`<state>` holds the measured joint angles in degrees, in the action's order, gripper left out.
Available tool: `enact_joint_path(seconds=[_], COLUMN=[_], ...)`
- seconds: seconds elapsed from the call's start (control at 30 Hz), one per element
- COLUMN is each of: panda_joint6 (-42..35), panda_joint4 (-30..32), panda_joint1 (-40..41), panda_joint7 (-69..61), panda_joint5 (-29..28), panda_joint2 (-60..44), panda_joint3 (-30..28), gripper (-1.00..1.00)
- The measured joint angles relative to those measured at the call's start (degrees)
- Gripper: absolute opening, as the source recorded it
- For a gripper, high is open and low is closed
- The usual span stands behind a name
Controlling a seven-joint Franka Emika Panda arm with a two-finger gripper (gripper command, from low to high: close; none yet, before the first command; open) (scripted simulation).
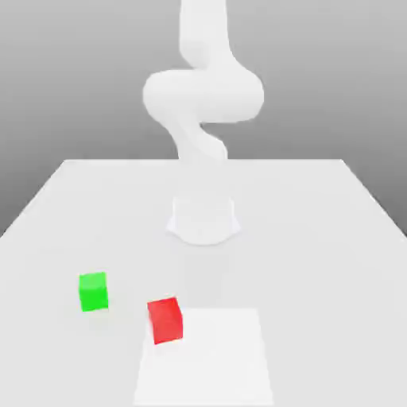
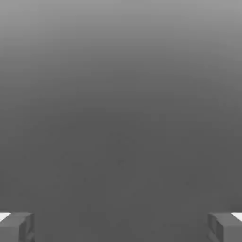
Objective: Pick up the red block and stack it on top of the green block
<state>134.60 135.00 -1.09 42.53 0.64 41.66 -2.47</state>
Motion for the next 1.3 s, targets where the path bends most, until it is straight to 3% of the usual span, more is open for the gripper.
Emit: enact_joint_path(seconds=[0.4,0.57,0.7,0.93,0.97,1.17,1.3], panda_joint6=[15.9,24.1,29.1,37.5,38.4,38.8,35.6], panda_joint4=[17.5,25.9,26.9,25.6,25.5,25.4,25.9], panda_joint1=[-4.1,-3.1,-2.8,1.4,2.0,2.6,0.6], panda_joint7=[-17.7,-23.6,-26.5,-33.2,-33.9,-34.1,-31.4], panda_joint5=[2.2,-0.8,0.6,9.7,10.8,11.0,7.2], panda_joint2=[-24.4,-36.6,-43.1,-53.1,-54.3,-54.9,-50.9], panda_joint3=[-9.7,-11.6,-11.5,-5.0,-4.1,-3.5,-6.5], gripper=[0.00,0.00,0.00,0.00,-1.00,-1.00,-1.00])
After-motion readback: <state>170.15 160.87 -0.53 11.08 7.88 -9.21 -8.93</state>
